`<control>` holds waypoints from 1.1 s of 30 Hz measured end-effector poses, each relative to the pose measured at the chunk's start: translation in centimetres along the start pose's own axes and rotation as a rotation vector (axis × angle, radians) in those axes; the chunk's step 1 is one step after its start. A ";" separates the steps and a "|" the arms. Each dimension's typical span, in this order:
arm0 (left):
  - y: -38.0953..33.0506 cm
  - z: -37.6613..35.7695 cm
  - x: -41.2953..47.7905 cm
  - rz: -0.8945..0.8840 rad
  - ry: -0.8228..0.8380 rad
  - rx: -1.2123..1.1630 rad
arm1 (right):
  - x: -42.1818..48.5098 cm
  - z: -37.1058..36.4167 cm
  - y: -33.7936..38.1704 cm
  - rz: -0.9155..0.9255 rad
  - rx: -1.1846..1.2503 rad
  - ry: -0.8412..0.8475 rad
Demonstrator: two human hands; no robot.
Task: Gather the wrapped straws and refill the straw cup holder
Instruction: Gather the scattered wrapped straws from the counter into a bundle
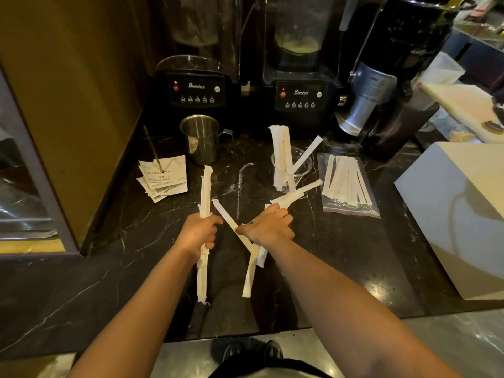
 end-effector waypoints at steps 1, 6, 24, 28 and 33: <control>0.0 0.2 0.0 -0.001 -0.006 0.004 | 0.0 -0.1 0.2 0.001 -0.020 0.006; 0.1 0.5 -0.2 -0.008 -0.010 -0.009 | 0.1 0.2 0.6 0.001 -0.043 0.017; 0.6 0.2 0.2 0.022 -0.002 0.000 | 2.1 1.7 0.7 0.018 -0.107 -0.059; 0.5 0.1 0.4 0.028 -0.006 0.007 | 2.5 2.4 0.0 0.018 -0.007 -0.064; 0.0 -0.3 0.4 0.023 0.003 0.022 | 3.5 3.0 -0.8 -0.036 0.044 -0.040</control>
Point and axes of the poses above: each hand's wrist, its own x-axis towards the middle knuckle, its own z-axis out of the back of the hand, y = z × x, the point moved 9 cm from there along x, towards the middle knuckle, and after that the axes turned 4 degrees about y, right-handed, at the moved point
